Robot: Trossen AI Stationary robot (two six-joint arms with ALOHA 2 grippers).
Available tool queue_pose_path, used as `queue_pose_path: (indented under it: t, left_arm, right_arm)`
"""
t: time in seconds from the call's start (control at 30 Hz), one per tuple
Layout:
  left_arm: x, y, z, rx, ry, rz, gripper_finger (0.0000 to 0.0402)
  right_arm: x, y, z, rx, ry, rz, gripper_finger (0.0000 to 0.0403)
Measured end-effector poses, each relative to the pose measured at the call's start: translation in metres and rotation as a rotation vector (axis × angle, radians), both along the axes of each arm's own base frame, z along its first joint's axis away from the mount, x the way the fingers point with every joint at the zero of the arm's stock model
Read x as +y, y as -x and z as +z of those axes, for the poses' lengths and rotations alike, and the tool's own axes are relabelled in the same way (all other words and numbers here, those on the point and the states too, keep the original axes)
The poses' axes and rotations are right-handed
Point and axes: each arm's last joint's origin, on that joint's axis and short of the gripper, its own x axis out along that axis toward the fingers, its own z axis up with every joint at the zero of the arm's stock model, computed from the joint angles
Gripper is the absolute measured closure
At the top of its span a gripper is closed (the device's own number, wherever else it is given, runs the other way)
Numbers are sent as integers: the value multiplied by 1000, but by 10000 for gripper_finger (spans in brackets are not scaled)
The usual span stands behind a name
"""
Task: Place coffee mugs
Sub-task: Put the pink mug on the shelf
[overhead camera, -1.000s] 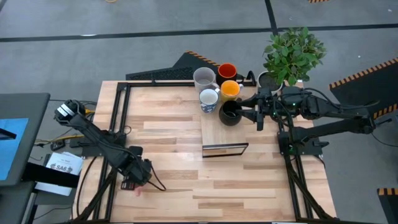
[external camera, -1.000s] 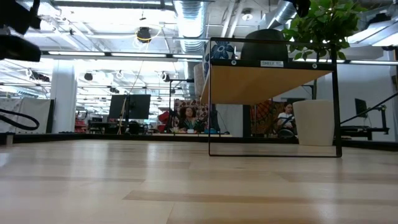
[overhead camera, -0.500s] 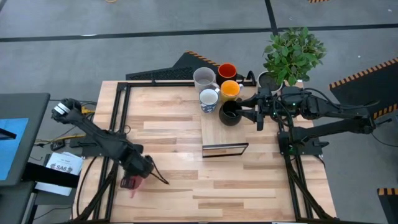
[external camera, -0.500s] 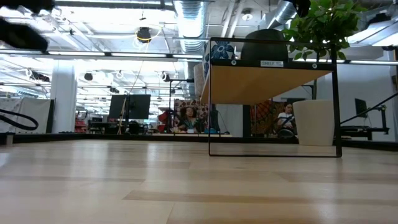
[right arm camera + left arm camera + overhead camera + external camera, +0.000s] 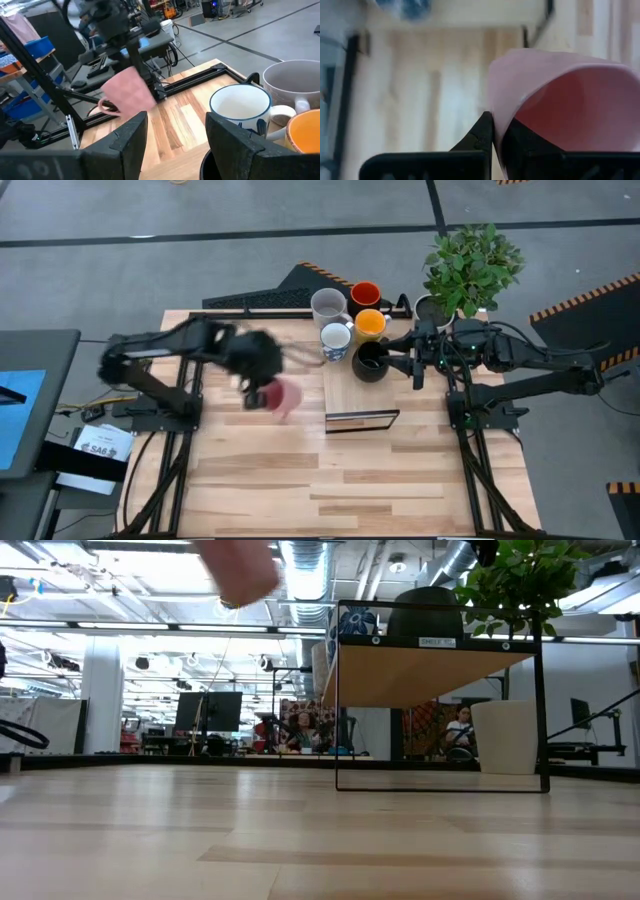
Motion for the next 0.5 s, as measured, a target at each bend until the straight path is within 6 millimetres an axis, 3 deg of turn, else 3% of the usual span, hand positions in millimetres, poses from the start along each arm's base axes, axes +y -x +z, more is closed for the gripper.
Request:
queue_pose_path:
  t: [0.13,0.27,0.5]
  left_arm:
    - [19,-47,11,8,-73,-54,400]
    - [25,-91,13,-11,-109,-103,401]
    - [26,-133,-4,21,-129,-143,401]
  right_arm:
    - [-1,0,0,0,7,-39,177]
    - [-2,0,0,0,13,-77,177]
    - [-2,1,0,0,14,-84,177]
